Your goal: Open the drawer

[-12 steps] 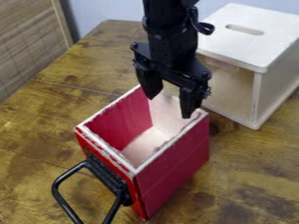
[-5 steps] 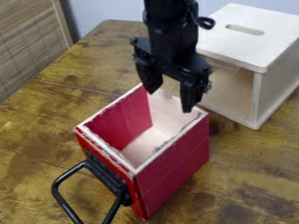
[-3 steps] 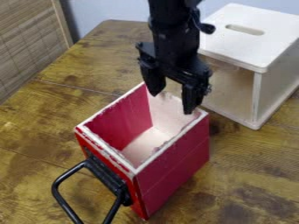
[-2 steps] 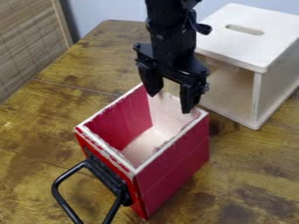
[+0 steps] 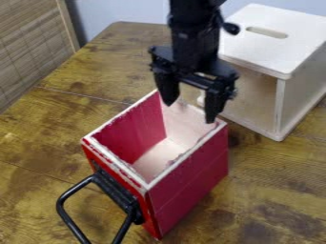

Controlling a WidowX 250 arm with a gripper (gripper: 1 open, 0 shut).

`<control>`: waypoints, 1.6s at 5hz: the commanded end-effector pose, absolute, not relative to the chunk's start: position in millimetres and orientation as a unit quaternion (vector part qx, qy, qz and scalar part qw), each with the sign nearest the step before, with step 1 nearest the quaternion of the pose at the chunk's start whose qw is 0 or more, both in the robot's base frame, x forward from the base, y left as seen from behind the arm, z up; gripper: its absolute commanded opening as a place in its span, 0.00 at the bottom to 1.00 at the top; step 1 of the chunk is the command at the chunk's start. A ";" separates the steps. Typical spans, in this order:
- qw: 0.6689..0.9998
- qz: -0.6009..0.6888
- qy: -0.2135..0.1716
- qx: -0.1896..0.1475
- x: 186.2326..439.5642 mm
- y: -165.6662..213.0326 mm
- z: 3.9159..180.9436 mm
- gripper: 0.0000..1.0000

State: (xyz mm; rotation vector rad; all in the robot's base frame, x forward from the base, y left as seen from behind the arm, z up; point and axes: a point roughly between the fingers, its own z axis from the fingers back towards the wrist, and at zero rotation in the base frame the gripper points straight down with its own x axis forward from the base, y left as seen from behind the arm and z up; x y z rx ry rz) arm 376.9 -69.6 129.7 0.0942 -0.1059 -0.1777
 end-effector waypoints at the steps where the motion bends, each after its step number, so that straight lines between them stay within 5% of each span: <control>1: 0.987 -0.101 -0.122 0.038 366.7 -68.4 165.4 1.00; 3: 0.986 -0.102 -0.126 0.043 370.9 -29.5 144.9 1.00; 6: 0.974 -0.186 -0.127 0.033 363.2 -72.2 174.1 1.00; 8: 0.980 -0.155 -0.117 0.043 366.7 -62.8 168.4 1.00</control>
